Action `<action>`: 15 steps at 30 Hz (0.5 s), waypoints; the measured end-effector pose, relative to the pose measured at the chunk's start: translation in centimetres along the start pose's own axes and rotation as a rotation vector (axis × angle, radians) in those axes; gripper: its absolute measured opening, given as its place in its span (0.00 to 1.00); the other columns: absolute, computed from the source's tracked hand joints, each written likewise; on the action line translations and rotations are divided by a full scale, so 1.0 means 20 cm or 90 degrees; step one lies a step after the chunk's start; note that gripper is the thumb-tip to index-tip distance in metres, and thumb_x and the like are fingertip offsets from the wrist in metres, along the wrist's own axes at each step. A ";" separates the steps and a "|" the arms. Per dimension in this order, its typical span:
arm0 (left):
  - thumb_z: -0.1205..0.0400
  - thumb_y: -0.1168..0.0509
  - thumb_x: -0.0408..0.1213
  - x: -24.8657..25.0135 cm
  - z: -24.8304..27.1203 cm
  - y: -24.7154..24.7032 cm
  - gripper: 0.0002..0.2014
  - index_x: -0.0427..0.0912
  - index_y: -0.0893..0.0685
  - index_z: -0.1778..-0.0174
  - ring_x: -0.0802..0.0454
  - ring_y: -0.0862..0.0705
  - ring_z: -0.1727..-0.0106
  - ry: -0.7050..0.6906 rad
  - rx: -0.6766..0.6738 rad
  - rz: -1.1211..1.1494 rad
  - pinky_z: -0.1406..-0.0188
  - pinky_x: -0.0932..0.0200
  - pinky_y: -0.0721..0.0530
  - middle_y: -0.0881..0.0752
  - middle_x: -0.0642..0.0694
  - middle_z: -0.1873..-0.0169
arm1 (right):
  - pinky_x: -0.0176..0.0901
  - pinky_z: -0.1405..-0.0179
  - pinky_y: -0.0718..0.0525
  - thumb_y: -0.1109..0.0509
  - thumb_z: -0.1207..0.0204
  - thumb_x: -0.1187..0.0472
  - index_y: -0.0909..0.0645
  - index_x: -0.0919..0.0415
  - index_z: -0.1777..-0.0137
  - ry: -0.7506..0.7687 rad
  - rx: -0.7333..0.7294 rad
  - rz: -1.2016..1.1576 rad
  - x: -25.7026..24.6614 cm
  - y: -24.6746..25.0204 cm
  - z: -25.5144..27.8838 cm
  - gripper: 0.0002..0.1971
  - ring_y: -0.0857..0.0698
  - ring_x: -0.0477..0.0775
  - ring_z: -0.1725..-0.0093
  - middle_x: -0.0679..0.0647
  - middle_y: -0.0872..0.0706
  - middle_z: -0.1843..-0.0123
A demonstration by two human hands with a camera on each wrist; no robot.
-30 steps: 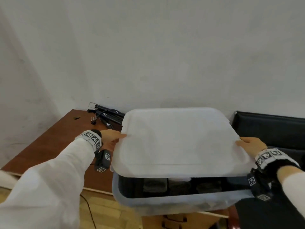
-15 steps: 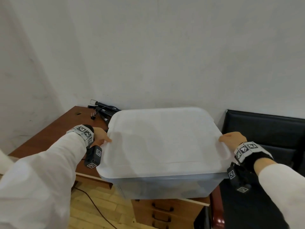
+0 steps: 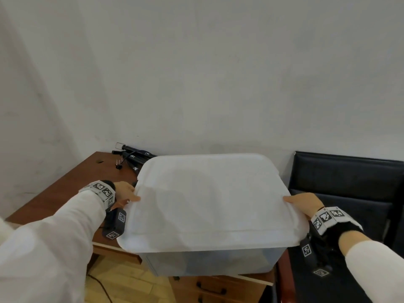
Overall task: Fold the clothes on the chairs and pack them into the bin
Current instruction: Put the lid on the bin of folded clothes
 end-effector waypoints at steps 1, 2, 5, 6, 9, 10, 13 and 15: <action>0.22 0.28 0.38 0.01 -0.04 0.02 0.23 0.32 0.20 0.33 0.40 0.17 0.37 -0.003 0.023 0.021 0.34 0.47 0.20 0.16 0.38 0.38 | 0.52 0.35 0.26 0.28 0.24 0.47 0.22 0.68 0.31 0.002 -0.004 0.012 -0.01 -0.01 -0.01 0.29 0.21 0.65 0.33 0.65 0.20 0.30; 0.23 0.28 0.37 0.01 -0.06 0.03 0.24 0.31 0.21 0.32 0.39 0.17 0.38 -0.005 0.052 0.032 0.35 0.45 0.19 0.16 0.37 0.38 | 0.52 0.35 0.25 0.29 0.24 0.47 0.22 0.68 0.31 0.005 -0.005 0.021 -0.02 -0.01 -0.01 0.29 0.21 0.65 0.34 0.65 0.20 0.30; 0.20 0.32 0.37 0.09 -0.11 0.06 0.20 0.30 0.20 0.34 0.38 0.18 0.37 -0.032 0.146 -0.015 0.36 0.49 0.20 0.17 0.34 0.38 | 0.49 0.38 0.24 0.29 0.23 0.47 0.24 0.69 0.29 0.011 0.000 0.014 -0.08 -0.02 -0.02 0.30 0.20 0.65 0.34 0.65 0.20 0.30; 0.19 0.33 0.37 0.13 -0.13 0.07 0.19 0.29 0.19 0.35 0.38 0.18 0.37 -0.042 0.165 -0.028 0.37 0.51 0.20 0.17 0.34 0.38 | 0.47 0.40 0.24 0.30 0.23 0.47 0.25 0.69 0.28 0.005 0.003 0.010 -0.09 -0.02 -0.04 0.30 0.20 0.65 0.34 0.65 0.20 0.30; 0.19 0.33 0.36 0.17 -0.18 0.09 0.18 0.30 0.18 0.37 0.39 0.18 0.38 -0.039 0.178 -0.033 0.39 0.52 0.21 0.16 0.34 0.39 | 0.47 0.43 0.24 0.28 0.24 0.48 0.24 0.69 0.30 -0.013 0.008 -0.020 -0.12 -0.03 -0.09 0.30 0.20 0.66 0.36 0.66 0.20 0.31; 0.19 0.32 0.36 0.17 -0.20 0.10 0.18 0.30 0.18 0.36 0.38 0.18 0.37 -0.037 0.176 -0.026 0.38 0.52 0.21 0.17 0.35 0.38 | 0.49 0.40 0.22 0.27 0.25 0.49 0.23 0.69 0.31 -0.019 0.005 -0.038 -0.12 -0.03 -0.12 0.30 0.19 0.66 0.38 0.66 0.19 0.32; 0.21 0.31 0.38 0.21 -0.28 0.16 0.22 0.32 0.20 0.33 0.38 0.19 0.35 -0.048 0.175 -0.004 0.33 0.48 0.22 0.18 0.36 0.36 | 0.58 0.35 0.21 0.23 0.28 0.52 0.22 0.70 0.33 -0.028 -0.004 -0.100 -0.12 -0.06 -0.20 0.29 0.19 0.66 0.41 0.66 0.18 0.34; 0.20 0.31 0.39 0.24 -0.33 0.18 0.23 0.33 0.21 0.31 0.38 0.20 0.34 -0.054 0.173 -0.014 0.30 0.47 0.23 0.19 0.36 0.34 | 0.56 0.37 0.20 0.23 0.28 0.52 0.20 0.69 0.35 -0.033 0.001 -0.093 -0.14 -0.07 -0.23 0.27 0.19 0.64 0.44 0.66 0.17 0.36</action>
Point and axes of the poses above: each hand's wrist, its own z-axis away from the middle knuckle, its own y-axis out of the back of the hand, x = y × z, the point moved 5 cm from there along -z, towards the middle knuckle
